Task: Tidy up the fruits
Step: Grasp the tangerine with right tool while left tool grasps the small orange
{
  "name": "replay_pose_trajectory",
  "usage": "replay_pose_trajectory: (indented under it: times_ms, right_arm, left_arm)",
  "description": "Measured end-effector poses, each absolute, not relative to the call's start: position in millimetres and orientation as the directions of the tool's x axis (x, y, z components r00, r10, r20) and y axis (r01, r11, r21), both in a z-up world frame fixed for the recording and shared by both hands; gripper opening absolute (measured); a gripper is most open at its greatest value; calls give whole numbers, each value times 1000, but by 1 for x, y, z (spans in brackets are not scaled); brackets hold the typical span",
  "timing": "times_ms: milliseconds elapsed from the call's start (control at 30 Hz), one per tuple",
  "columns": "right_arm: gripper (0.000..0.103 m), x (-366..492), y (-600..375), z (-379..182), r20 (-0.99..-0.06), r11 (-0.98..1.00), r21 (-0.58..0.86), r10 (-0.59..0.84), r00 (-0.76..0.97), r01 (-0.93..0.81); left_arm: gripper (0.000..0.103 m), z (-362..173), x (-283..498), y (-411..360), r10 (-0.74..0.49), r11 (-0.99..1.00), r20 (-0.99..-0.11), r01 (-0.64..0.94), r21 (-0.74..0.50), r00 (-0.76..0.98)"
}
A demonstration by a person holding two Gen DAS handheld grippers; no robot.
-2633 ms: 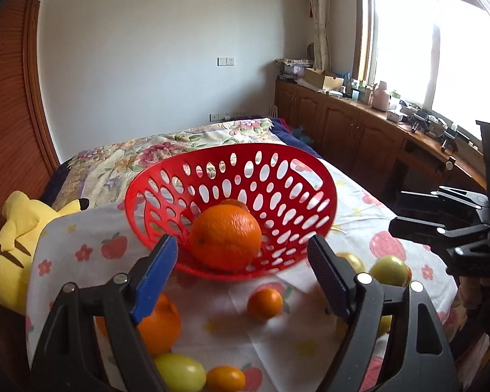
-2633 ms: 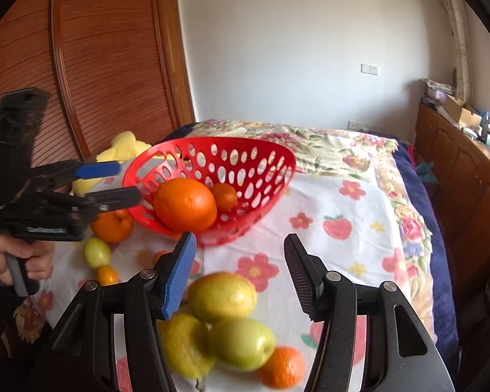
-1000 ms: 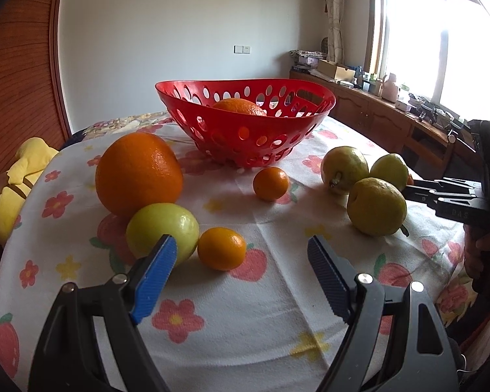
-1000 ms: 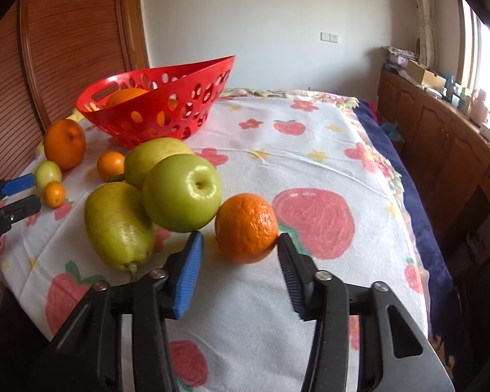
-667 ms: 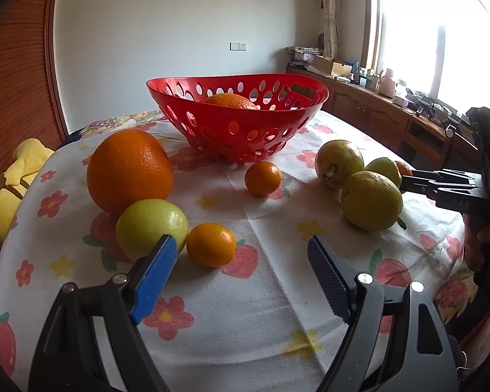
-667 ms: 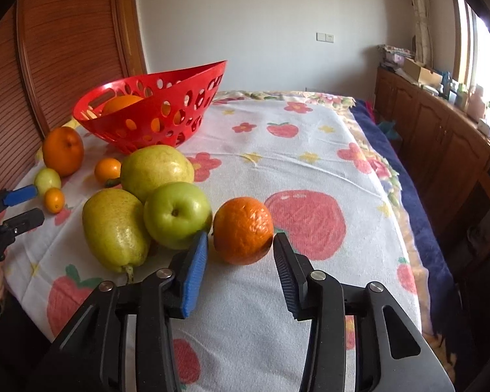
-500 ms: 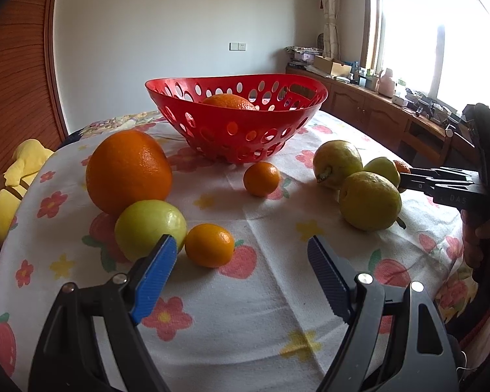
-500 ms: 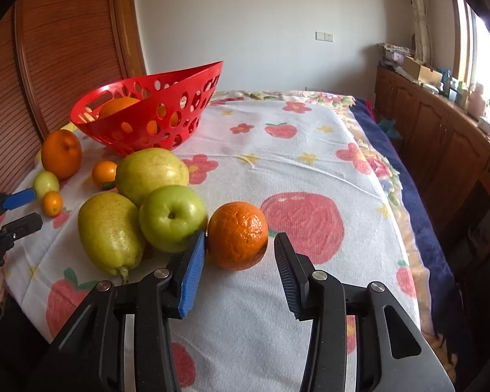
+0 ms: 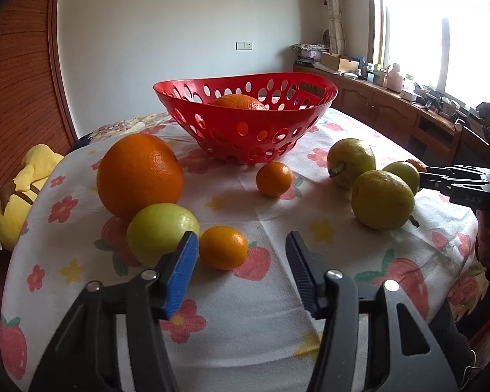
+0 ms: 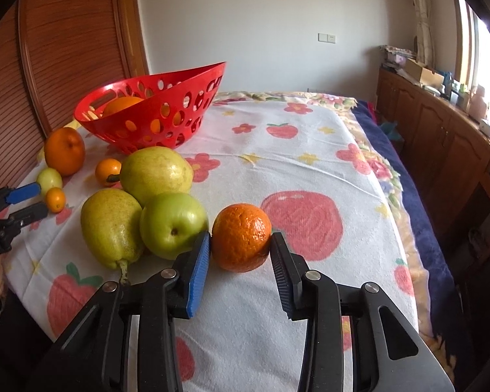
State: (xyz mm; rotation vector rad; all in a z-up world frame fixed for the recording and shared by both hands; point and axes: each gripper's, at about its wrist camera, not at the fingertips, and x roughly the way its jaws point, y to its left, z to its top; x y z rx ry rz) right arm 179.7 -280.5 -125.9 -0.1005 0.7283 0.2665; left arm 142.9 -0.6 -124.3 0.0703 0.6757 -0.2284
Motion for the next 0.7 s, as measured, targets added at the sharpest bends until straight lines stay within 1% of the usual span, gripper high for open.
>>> replay_pose_trajectory:
  times_ms: [67,133,200,300,500,633,667,700]
  right_arm:
    - [37,179,-282,-126,-669,962,5,206,714,-273]
    - [37,180,-282,-126,-669,962,5,206,714,-273]
    - [37,180,-282,-126,-668,962,4,205,715,-272]
    - [37,180,-283,-126,-668,963,7,204,716,-268]
    - [37,179,-283,-126,-667,964,5,202,717,-267]
    - [37,179,-283,-126,-667,964,4,201,717,-266]
    - [37,179,-283,-126,-667,964,3,201,717,-267]
    - [37,179,-283,-126,-668,964,1,199,717,-266]
  left_arm:
    - [49,-127,145,0,-179,974,-633,226,-7,753]
    - [48,-129,147,1,-178,974,-638,225,-7,749]
    - [46,-130,148,-4,-159,974,-644,227,23,748]
    - [45,-131,151,-9,-124,973,-647,222,71,752]
    - [52,-133,152,-12,-100,973,-651,211,95,752]
    - [53,-135,154,-14,-80,971,-655,207,119,752]
    - [51,-135,155,-12,-84,972,-657,206,112,749]
    - [45,-135,156,-10,-91,973,-661,207,100,745]
